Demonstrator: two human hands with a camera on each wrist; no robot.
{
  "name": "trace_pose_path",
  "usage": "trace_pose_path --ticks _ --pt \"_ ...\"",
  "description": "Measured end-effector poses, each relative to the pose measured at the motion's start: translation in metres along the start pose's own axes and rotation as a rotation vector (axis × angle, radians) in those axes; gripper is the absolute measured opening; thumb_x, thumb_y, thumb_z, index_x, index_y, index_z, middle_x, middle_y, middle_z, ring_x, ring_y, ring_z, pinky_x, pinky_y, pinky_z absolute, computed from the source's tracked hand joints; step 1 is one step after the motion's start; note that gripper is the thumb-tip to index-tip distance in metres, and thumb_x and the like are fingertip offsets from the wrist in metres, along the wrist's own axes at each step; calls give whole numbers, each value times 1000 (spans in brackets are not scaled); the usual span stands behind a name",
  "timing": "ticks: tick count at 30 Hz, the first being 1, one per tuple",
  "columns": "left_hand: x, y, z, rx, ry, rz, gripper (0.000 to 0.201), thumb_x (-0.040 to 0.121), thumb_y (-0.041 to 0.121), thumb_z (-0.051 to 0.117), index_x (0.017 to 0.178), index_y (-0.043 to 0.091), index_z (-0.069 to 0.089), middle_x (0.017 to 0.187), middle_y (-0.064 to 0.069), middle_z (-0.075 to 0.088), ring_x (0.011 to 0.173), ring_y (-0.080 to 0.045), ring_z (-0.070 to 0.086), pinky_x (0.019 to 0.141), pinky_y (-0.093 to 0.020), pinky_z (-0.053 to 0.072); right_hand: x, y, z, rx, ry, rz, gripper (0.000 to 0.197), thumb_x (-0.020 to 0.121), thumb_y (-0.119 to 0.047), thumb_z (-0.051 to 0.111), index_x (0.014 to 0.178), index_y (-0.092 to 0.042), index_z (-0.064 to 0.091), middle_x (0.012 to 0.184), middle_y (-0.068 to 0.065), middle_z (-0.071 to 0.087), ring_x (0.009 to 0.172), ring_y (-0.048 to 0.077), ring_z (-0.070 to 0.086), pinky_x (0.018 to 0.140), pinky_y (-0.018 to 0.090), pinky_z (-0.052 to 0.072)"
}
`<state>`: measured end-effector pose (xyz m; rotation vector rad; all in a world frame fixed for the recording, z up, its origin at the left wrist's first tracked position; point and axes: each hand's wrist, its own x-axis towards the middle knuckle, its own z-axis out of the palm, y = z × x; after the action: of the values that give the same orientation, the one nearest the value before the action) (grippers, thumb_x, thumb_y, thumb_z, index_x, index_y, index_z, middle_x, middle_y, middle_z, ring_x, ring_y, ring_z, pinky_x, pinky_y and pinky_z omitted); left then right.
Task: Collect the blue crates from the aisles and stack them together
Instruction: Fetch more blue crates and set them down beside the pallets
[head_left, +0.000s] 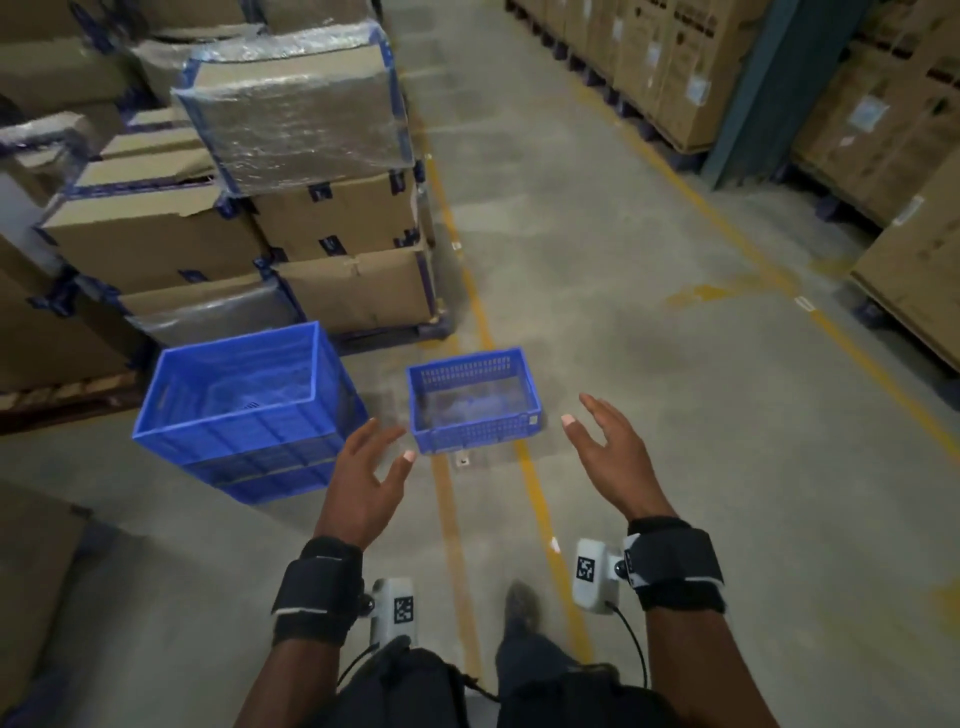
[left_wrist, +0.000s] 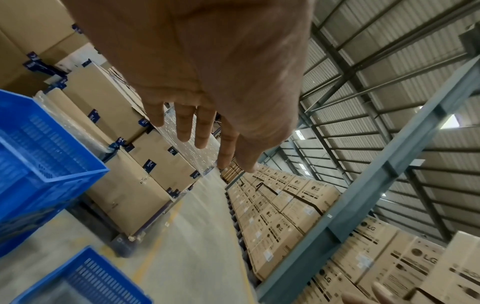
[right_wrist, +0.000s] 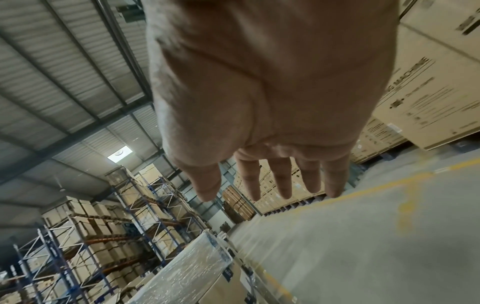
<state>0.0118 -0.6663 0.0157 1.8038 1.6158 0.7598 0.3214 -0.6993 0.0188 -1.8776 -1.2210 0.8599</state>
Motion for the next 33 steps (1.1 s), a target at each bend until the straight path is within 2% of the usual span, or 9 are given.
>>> trace_pose_path --ticks 2,6,10,14,18,22,27,30,33 --pt "51 -2 0 -13 7 -29 41 92 46 64 128 27 65 153 -6 41 141 -21 40 111 -43 40 58 -10 6 -13 -25 -9 55 99 -43 57 148 -20 50 157 2 41 146 14 33 118 27 23" --pt "141 -3 -1 28 40 -89 56 84 54 55 125 19 68 148 -8 47 140 -21 41 108 -27 29 163 -37 14 -64 -97 -45 51 100 -39 58 145 -16 52 152 2 48 141 16 41 110 20 25" --pt "224 -30 11 45 -8 -143 66 80 68 48 120 21 70 146 -7 51 137 -20 45 109 -31 33 255 -37 31 -138 -181 -42 50 99 -37 59 144 -15 54 150 2 51 139 16 44 106 17 26" --pt "322 -71 40 67 -83 -129 70 79 71 44 115 18 73 133 -11 62 135 -23 48 111 -38 38 353 -18 62 -204 -264 57 51 98 -39 61 142 -15 56 147 1 54 136 16 48 105 17 30" --pt "416 -112 74 56 -167 -165 68 79 68 44 114 17 73 131 -13 63 132 -25 50 109 -34 37 436 8 98 -280 -365 173 46 98 -33 63 138 -12 59 142 5 59 131 20 54 103 23 36" --pt "504 -171 116 97 -255 -327 69 77 65 47 115 14 74 134 -20 59 131 -32 51 108 -36 35 522 47 145 -332 -464 328 43 98 -31 62 137 -11 60 139 6 60 128 20 56 95 20 35" --pt "576 -269 187 132 -329 -563 31 92 31 70 114 10 73 125 -19 64 121 -36 58 103 -36 39 616 128 214 -381 -489 459 42 100 -31 58 135 -6 60 141 12 59 131 27 53 107 32 36" --pt "598 -324 228 142 -364 -684 32 95 25 67 120 7 69 130 -19 63 125 -36 56 102 -32 37 654 185 252 -399 -527 524 41 102 -28 57 129 2 61 137 20 59 130 34 52 109 39 35" --pt "614 -371 265 160 -385 -770 35 96 26 66 125 7 66 135 -20 59 125 -35 55 102 -33 39 680 246 285 -362 -558 564 34 99 -39 58 114 -8 64 117 14 64 112 25 58 95 34 39"
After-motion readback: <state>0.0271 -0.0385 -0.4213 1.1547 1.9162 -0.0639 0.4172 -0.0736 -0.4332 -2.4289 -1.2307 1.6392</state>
